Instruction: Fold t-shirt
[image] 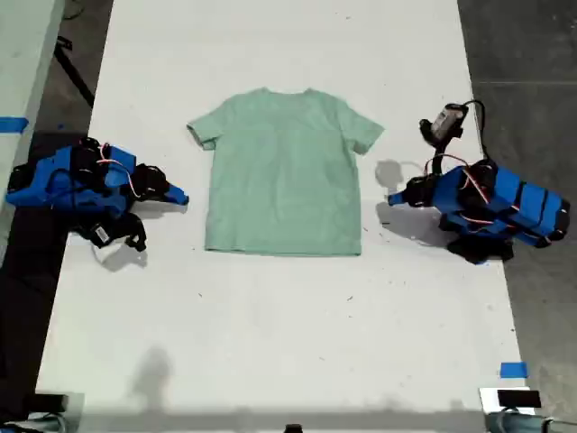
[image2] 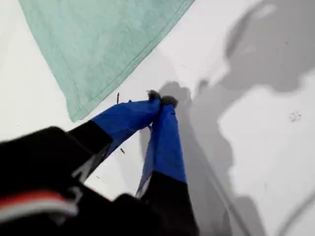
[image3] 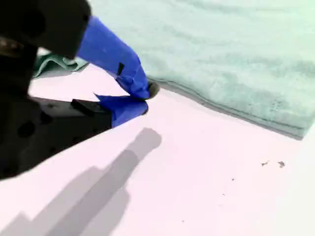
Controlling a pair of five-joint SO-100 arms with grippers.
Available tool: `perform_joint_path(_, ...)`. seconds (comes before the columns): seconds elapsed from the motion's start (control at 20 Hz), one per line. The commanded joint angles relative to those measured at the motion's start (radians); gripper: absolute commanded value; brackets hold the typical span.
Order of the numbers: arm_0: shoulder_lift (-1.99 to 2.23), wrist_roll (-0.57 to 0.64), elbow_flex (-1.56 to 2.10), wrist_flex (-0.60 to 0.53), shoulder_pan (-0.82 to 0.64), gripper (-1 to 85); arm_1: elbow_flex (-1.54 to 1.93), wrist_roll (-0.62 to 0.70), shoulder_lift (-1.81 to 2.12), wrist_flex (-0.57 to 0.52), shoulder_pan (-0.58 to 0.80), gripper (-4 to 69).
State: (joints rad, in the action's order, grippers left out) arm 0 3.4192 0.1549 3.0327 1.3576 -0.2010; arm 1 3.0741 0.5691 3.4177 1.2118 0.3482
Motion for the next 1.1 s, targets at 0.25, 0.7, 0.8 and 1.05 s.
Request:
perform_joint_path(0.25, 0.002, -0.295, -0.008, 0.041, 0.002, 0.1, -0.008, -0.825, 0.009, -0.015, -0.121, -1.0)
perform_joint_path(0.7, 0.002, -0.359, -0.037, -0.003, 0.020, 1.1, -0.089, -0.706, 0.008, -0.006, -0.123, -1.0)
perform_joint_path(0.8, -0.018, -0.359, -0.094, -0.014, 0.000, 0.1, -0.153, -0.672, -0.049, -0.014, -0.120, -0.9)
perform_joint_path(1.05, -0.402, -0.239, -0.433, -0.026, -0.133, 0.1, -0.514, -0.479, -0.525, -0.040, 0.000, -0.9)
